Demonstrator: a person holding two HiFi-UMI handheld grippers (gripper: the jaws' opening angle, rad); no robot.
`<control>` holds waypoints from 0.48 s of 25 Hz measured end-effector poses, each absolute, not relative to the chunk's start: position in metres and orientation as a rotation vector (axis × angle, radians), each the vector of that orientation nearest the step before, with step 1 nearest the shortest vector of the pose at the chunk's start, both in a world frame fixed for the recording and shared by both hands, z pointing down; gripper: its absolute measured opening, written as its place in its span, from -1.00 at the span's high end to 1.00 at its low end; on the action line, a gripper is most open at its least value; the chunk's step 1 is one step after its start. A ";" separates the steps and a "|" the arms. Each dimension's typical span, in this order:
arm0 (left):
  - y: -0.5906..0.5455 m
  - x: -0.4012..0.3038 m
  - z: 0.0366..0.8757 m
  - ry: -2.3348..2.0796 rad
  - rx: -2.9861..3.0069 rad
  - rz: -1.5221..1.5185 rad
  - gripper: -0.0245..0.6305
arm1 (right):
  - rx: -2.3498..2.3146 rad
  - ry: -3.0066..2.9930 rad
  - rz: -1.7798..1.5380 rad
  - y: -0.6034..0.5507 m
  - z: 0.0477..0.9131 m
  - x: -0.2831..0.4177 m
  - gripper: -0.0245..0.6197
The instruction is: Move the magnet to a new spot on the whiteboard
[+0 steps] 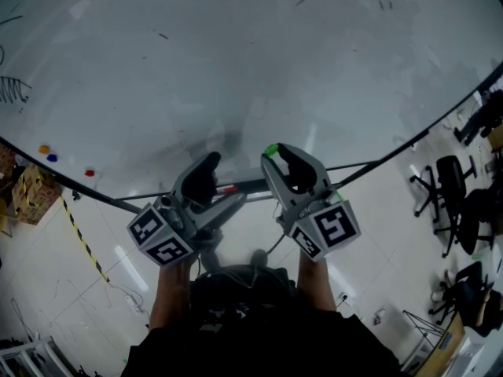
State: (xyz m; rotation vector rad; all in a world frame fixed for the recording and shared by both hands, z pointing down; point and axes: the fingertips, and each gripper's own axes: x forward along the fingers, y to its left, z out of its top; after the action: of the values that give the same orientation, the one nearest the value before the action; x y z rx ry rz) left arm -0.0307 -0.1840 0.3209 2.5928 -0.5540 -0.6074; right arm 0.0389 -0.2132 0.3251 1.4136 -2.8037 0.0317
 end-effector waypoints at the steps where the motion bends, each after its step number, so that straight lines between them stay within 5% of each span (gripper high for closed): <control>1: -0.184 -0.032 0.321 -0.556 2.592 -0.610 -0.30 | 1.428 -2.788 0.016 -0.216 0.325 0.038 0.46; 12: -0.185 -0.047 0.318 -0.581 2.593 -0.622 -0.30 | 1.553 -2.609 -0.184 -0.245 0.320 0.023 0.46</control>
State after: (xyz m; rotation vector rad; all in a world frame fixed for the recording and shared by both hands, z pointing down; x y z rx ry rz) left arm -0.0472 -0.1848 0.3176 2.5927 -0.5814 -0.6223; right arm 0.0230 -0.2450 0.3203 1.5532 -2.6085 -0.1842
